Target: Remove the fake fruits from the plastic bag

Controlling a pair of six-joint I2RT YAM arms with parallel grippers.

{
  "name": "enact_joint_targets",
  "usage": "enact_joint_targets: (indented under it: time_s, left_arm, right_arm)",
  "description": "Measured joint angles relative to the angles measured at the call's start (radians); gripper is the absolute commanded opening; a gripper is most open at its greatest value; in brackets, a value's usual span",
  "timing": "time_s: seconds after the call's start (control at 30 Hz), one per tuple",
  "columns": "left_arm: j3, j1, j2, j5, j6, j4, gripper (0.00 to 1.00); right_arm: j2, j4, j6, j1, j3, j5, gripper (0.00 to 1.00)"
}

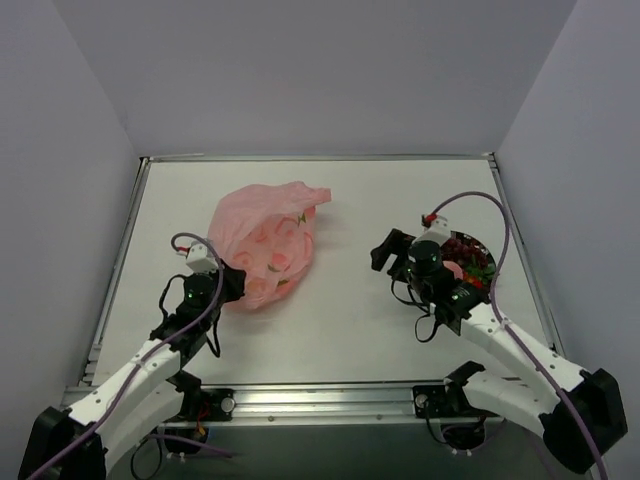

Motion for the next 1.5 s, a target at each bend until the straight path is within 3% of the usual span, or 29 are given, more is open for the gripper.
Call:
enact_joint_targets:
  time_s: [0.07, 0.2, 0.37, 0.53, 0.77, 1.0, 1.13, 1.27, 1.33, 1.5]
  left_arm:
    - [0.048, 0.0, 0.092, 0.015, 0.001, 0.054, 0.02]
    - [0.202, -0.001, 0.25, 0.087, 0.005, 0.15, 0.02]
    - [0.18, -0.031, 0.137, 0.088, 0.019, 0.192, 0.02]
    - [0.029, -0.036, 0.01, 0.027, 0.011, 0.064, 0.02]
    - [-0.088, -0.035, 0.031, 0.024, -0.036, -0.041, 0.02]
    - [-0.088, -0.035, 0.044, 0.037, -0.055, -0.015, 0.02]
    - [-0.078, -0.035, 0.043, 0.049, -0.06, -0.009, 0.02]
    - [-0.036, -0.035, 0.043, 0.062, -0.064, -0.007, 0.02]
    - [-0.016, -0.035, 0.044, 0.066, -0.065, 0.002, 0.02]
    - [0.005, -0.034, 0.061, 0.069, -0.066, 0.029, 0.02]
  right_arm:
    - [0.066, 0.066, -0.02, 0.058, 0.031, -0.019, 0.64]
    - [0.24, 0.186, -0.09, 0.174, 0.15, -0.084, 0.56]
    - [0.404, 0.322, -0.195, 0.296, 0.327, -0.159, 0.37]
    - [0.592, 0.417, -0.246, 0.311, 0.436, -0.222, 0.34]
    - [0.883, 0.381, -0.325, 0.363, 0.619, -0.256, 0.34]
    - [0.989, 0.327, -0.381, 0.385, 0.671, -0.257, 0.41]
    - [1.034, 0.307, -0.417, 0.385, 0.732, -0.218, 0.61]
    - [1.099, 0.298, -0.459, 0.383, 0.806, -0.155, 0.7]
    - [1.138, 0.281, -0.488, 0.382, 0.848, -0.137, 0.8]
    - [1.229, 0.254, -0.54, 0.377, 0.917, -0.103, 0.85]
